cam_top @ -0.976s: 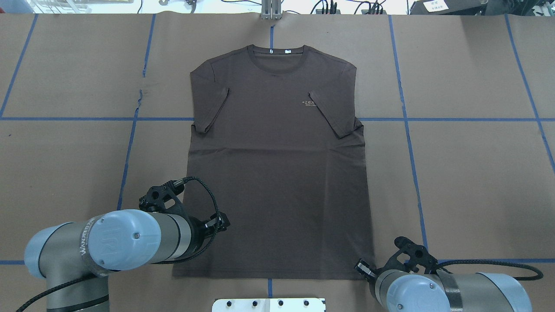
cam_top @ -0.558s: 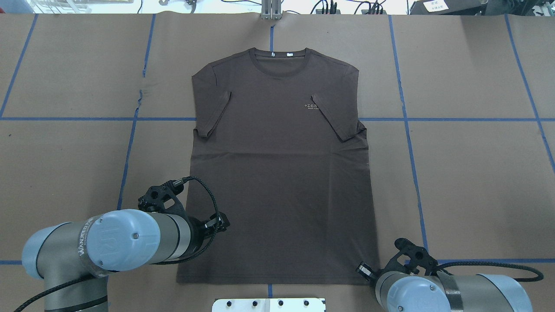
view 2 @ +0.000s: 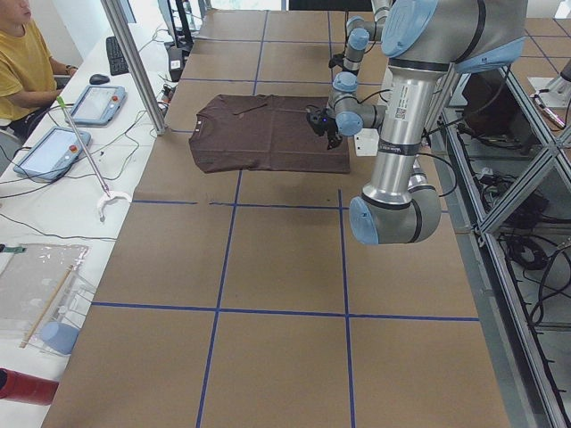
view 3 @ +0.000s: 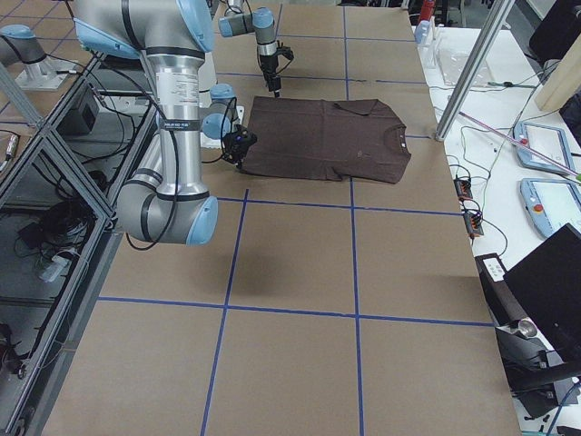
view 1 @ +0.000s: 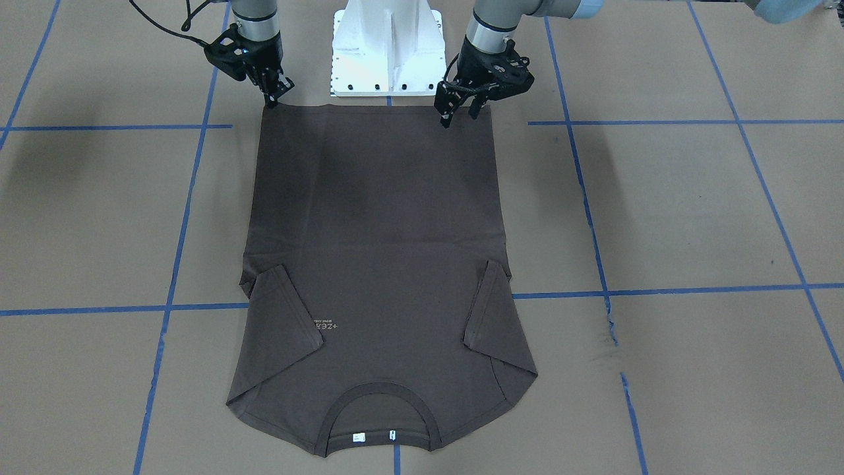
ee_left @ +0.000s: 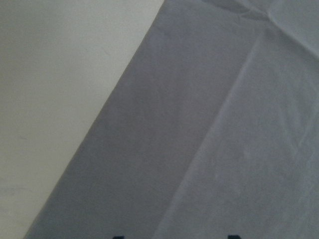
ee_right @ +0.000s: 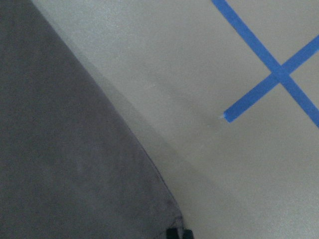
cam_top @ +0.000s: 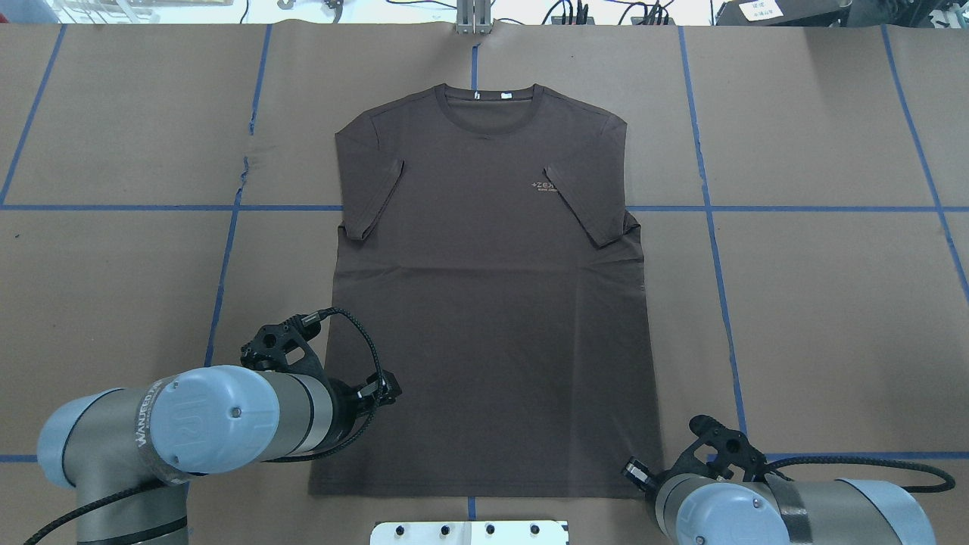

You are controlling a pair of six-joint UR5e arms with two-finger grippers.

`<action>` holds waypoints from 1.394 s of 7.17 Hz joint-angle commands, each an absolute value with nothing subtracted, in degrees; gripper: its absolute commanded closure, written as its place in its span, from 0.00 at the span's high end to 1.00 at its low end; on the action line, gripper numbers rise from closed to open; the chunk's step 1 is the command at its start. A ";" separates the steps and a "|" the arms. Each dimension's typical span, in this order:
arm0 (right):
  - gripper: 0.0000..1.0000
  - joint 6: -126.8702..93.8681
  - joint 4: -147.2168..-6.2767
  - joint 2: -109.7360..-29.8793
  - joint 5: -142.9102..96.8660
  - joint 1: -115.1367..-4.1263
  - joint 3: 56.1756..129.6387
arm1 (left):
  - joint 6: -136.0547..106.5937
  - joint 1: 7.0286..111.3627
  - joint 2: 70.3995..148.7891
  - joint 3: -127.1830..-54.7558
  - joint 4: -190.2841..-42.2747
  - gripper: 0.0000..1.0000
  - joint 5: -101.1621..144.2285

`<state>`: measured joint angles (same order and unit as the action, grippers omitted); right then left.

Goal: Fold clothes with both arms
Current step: 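Move both grippers to the hem corners nearest the robot and grasp them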

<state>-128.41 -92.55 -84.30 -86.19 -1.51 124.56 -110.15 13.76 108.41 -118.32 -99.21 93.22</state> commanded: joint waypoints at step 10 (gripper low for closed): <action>0.00 -128.41 -93.60 -84.11 -86.22 -1.85 125.68 | -111.53 3.17 100.19 -117.95 -98.00 0.61 88.07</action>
<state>-128.41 -93.60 -84.11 -86.20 -1.85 125.68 -111.52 3.68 100.03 -118.01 -98.00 88.06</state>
